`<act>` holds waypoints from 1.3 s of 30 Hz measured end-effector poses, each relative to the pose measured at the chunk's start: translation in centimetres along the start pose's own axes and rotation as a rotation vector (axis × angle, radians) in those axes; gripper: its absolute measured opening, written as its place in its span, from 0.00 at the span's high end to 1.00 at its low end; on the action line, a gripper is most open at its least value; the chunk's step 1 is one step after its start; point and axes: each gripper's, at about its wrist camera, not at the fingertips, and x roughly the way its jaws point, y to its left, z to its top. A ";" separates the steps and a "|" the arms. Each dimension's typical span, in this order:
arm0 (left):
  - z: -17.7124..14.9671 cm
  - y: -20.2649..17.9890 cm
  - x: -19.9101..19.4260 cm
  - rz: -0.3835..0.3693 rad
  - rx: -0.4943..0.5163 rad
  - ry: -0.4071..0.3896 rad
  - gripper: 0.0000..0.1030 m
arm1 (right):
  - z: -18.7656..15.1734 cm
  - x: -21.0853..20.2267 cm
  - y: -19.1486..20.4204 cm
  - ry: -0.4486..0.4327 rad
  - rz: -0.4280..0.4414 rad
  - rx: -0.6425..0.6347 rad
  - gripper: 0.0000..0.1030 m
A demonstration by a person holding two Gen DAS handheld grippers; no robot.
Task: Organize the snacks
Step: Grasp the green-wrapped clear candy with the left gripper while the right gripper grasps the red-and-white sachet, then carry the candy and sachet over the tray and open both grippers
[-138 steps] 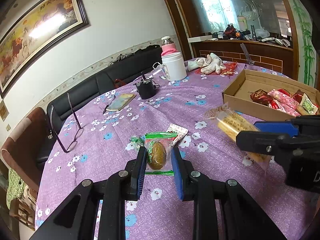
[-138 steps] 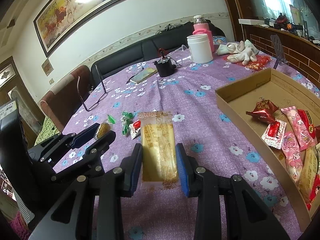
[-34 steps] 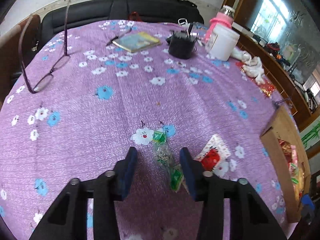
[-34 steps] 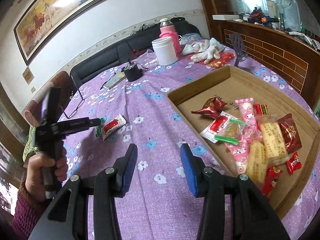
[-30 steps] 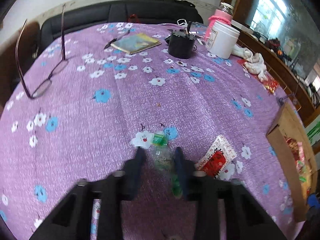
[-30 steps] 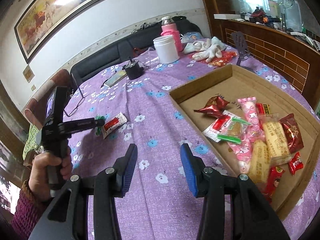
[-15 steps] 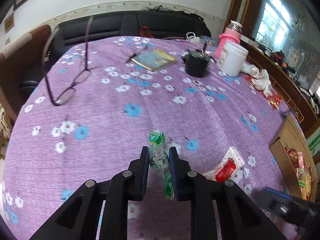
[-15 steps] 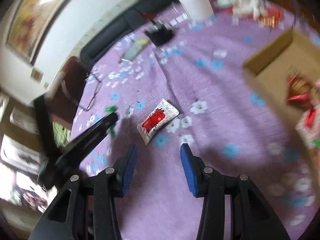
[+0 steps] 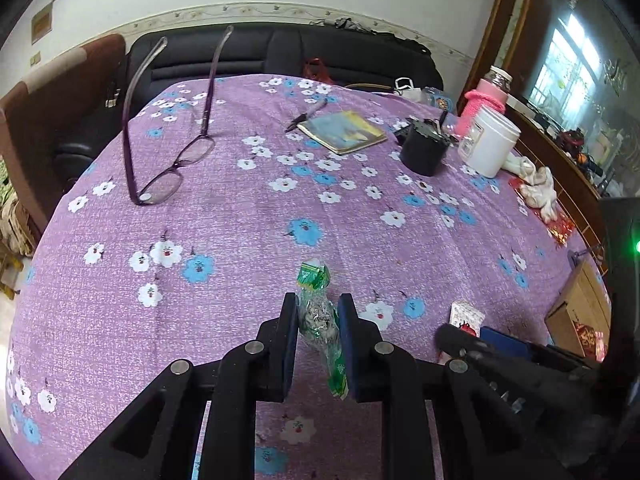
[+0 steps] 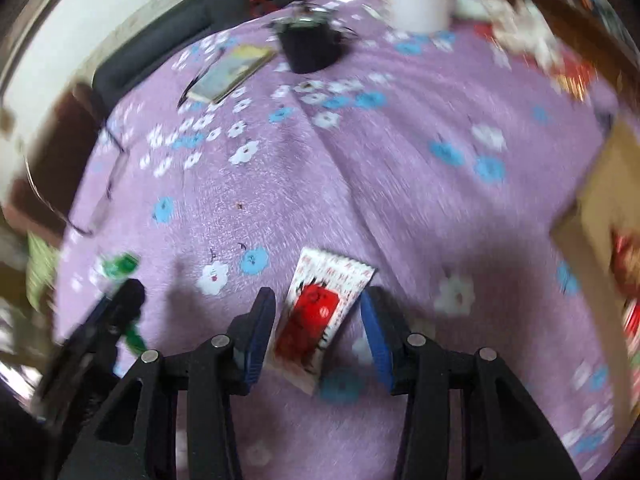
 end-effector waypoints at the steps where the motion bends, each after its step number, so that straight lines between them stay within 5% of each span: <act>1: 0.0 0.1 0.0 -0.002 -0.005 0.002 0.81 | -0.1 0.1 0.1 -0.013 -0.023 -0.034 0.74; 6: -0.1 -0.5 -0.2 -0.010 0.014 -0.003 0.81 | -2.2 -1.3 -1.4 -0.068 0.005 -0.107 0.83; 15: -1.6 -4.2 -0.1 -0.077 0.111 0.023 0.81 | -6.4 -5.7 -7.1 -0.224 0.166 0.035 0.83; 21: -2.7 -6.6 -0.5 -0.121 0.167 0.025 0.81 | -8.1 -7.5 -8.7 -0.317 0.190 0.068 0.83; 39: -4.5 -9.9 -1.9 -0.182 0.268 -0.006 0.81 | -9.5 -8.5 -13.3 -0.325 0.250 0.181 0.83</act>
